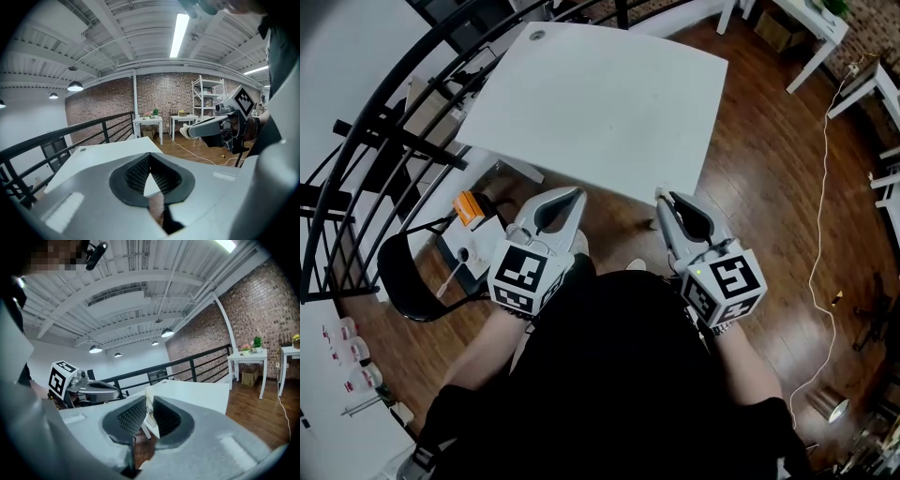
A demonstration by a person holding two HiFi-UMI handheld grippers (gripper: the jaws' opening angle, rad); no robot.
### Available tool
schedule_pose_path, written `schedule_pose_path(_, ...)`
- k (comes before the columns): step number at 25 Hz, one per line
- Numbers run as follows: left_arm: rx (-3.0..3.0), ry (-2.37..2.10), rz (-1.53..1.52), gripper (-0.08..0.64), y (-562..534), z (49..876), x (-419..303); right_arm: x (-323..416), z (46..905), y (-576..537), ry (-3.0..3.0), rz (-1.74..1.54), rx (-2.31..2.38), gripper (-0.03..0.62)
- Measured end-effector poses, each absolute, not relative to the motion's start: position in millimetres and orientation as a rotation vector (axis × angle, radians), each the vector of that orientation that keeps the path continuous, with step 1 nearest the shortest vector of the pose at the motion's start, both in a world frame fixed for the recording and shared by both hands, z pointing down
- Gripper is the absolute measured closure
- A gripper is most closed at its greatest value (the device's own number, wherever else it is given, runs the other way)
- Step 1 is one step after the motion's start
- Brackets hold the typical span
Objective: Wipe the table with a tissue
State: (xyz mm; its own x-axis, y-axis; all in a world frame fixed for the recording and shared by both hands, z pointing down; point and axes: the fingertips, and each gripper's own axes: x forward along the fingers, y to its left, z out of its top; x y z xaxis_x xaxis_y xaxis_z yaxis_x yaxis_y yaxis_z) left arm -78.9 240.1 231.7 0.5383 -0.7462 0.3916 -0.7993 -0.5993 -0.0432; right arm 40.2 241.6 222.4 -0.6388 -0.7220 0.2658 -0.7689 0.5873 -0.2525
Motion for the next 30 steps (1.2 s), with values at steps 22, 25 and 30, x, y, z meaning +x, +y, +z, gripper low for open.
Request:
schedule_pose_path(22,2.602,-1.099,0.628,0.543,94,303,-127,-34,286,105,-2.445,0.591,1.214,0.557)
schedule_pose_path(25,2.582,-1.044,0.661,0.543,73,323,-130,-45,307,87,-2.398,0.633,1.185,0.557)
schedule_pose_path(30,2.527,-0.943,0.702,0.543,53,354,-133,-60,345,68,-2.31,0.704,1.138,0.557)
